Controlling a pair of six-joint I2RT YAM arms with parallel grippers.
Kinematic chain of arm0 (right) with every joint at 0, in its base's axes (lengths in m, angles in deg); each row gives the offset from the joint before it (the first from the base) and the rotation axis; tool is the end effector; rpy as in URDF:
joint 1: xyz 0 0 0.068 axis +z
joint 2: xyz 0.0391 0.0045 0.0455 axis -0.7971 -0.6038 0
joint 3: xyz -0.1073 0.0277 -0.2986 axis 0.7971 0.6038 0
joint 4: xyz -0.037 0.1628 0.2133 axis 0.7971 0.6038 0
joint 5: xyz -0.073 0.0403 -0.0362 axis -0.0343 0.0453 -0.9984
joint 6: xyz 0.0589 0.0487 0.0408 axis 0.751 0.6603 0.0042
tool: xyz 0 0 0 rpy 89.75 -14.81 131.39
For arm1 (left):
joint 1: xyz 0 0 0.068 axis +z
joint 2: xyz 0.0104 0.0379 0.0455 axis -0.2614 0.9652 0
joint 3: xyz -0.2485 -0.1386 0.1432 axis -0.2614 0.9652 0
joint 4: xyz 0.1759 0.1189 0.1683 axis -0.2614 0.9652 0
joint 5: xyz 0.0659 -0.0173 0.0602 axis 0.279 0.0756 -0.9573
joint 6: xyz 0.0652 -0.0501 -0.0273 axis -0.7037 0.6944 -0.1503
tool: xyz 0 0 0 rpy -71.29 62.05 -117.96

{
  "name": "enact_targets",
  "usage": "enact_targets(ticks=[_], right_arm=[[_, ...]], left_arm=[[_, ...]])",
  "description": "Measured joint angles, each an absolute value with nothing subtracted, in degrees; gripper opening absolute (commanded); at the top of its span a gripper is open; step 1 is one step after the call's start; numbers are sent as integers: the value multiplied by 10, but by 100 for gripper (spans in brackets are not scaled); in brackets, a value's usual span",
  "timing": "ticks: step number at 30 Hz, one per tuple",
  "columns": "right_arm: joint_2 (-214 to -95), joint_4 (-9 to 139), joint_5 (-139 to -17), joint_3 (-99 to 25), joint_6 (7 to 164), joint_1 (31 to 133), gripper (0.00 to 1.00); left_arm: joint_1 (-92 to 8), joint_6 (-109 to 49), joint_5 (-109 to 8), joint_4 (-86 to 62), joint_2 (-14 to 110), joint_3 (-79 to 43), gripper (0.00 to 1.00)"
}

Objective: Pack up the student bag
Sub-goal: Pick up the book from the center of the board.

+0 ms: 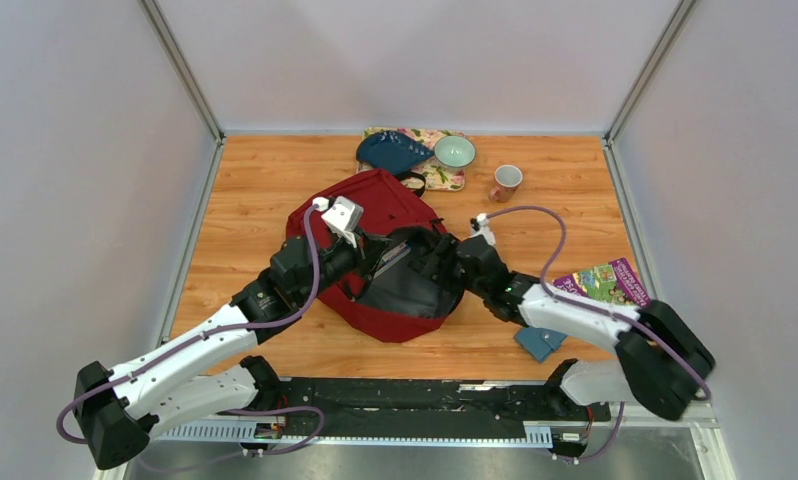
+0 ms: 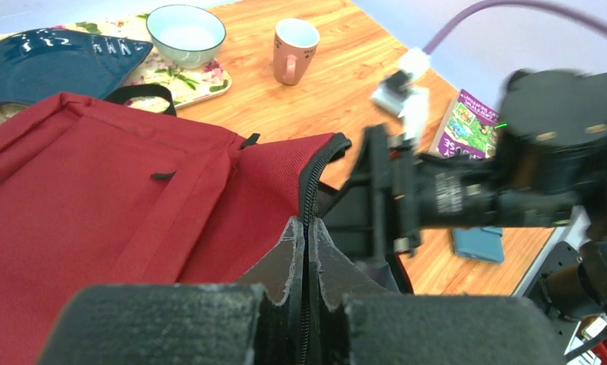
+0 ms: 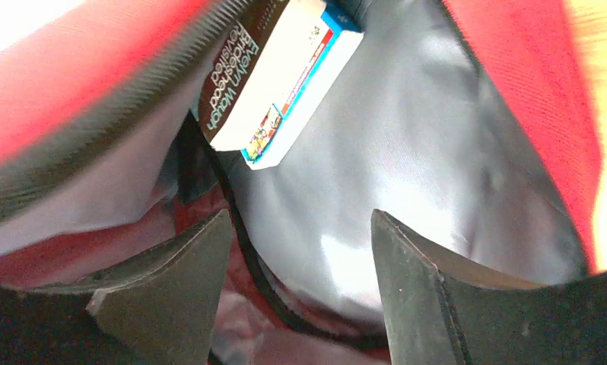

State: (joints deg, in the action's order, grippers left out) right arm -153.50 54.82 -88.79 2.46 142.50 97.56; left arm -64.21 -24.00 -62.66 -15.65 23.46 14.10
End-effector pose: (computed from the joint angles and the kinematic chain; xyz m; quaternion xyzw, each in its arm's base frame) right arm 0.2266 0.2188 0.2024 0.1604 0.8682 0.3679 0.2918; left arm 0.1581 -0.1743 0.3524 0.1801 0.7155 -0.3468 0.5791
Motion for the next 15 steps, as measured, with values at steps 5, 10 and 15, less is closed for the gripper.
enact_targets(ticks=[5,10,15], right_arm=[[-1350,700,-975,41,1403,975,85],[-1172,854,-1082,49,1401,946,92],[-1078,994,-1127,41,1398,814,97]], left_arm=[[-642,-242,-621,-149,234,141,0],[-642,-255,-532,-114,263,120,59],[-643,-252,-452,-86,306,75,74]])
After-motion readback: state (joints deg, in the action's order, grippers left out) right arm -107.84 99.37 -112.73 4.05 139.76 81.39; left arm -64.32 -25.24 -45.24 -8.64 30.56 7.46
